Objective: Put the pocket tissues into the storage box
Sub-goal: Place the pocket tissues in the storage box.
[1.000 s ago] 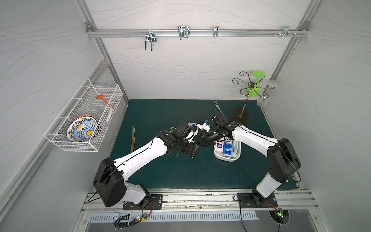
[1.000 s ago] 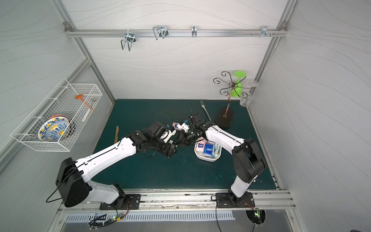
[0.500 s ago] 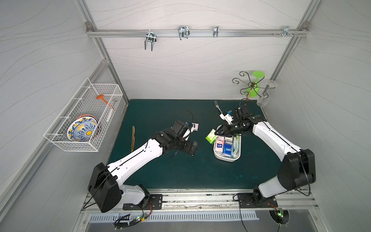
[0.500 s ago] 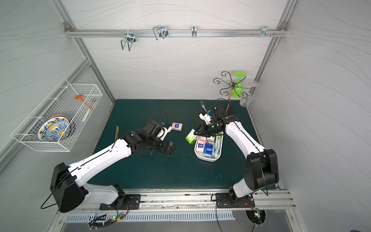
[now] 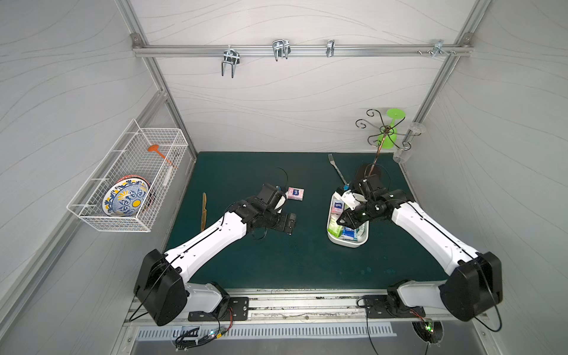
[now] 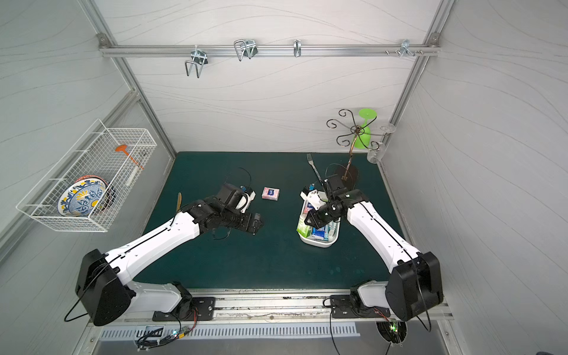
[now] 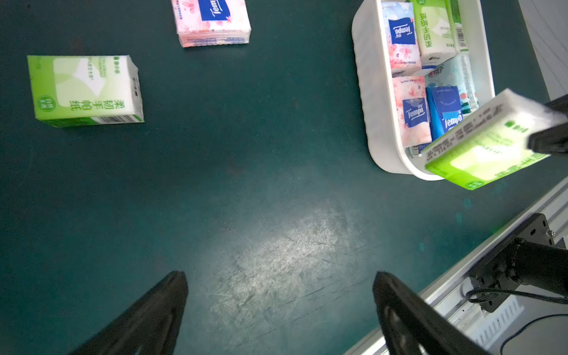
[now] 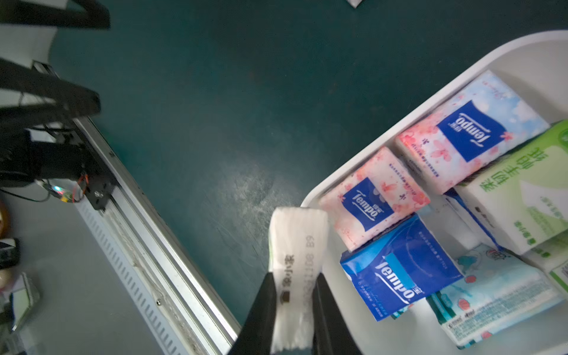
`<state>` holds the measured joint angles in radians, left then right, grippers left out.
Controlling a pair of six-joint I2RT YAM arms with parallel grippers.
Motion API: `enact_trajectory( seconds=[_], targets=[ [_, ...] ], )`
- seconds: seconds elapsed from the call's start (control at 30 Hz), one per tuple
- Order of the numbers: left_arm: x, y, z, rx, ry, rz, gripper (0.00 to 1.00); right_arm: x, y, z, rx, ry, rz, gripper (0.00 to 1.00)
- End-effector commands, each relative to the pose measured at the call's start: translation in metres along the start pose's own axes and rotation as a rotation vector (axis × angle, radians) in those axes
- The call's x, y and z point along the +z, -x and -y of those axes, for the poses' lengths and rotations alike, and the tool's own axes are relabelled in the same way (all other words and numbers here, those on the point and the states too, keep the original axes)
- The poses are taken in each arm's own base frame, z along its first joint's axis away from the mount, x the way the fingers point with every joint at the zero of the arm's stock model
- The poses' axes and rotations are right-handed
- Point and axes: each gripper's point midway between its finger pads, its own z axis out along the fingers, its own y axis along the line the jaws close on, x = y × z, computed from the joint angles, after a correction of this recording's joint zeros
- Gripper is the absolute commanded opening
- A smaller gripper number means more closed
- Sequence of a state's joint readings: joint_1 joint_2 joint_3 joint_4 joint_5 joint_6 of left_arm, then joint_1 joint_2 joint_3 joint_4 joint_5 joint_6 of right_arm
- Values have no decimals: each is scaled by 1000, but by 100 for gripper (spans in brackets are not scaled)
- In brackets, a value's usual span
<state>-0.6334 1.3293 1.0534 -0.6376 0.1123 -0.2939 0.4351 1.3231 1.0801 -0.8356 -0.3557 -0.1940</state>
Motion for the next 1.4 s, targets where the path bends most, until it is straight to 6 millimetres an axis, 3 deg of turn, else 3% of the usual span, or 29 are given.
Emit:
enact_trajectory(
  seconds=[0.0,0.6,1.03,1.27,1.37],
  targets=[
    [-9,12,-3,-20,10,62,99,-2,-3,9,-75,-63,-19,10],
    [-13,10,-13,-19,52,79,99,34,-18,23,-216,-172,-157,17],
    [-15,19,-13,-35,55,96,98,38,-29,6,-239,-179,-173,22],
    [-17,20,-14,-34,59,102,98,36,-26,14,-232,-238,-192,53],
    [-18,21,-15,-31,68,102,98,23,-13,10,-224,-253,-135,57]
  ],
)
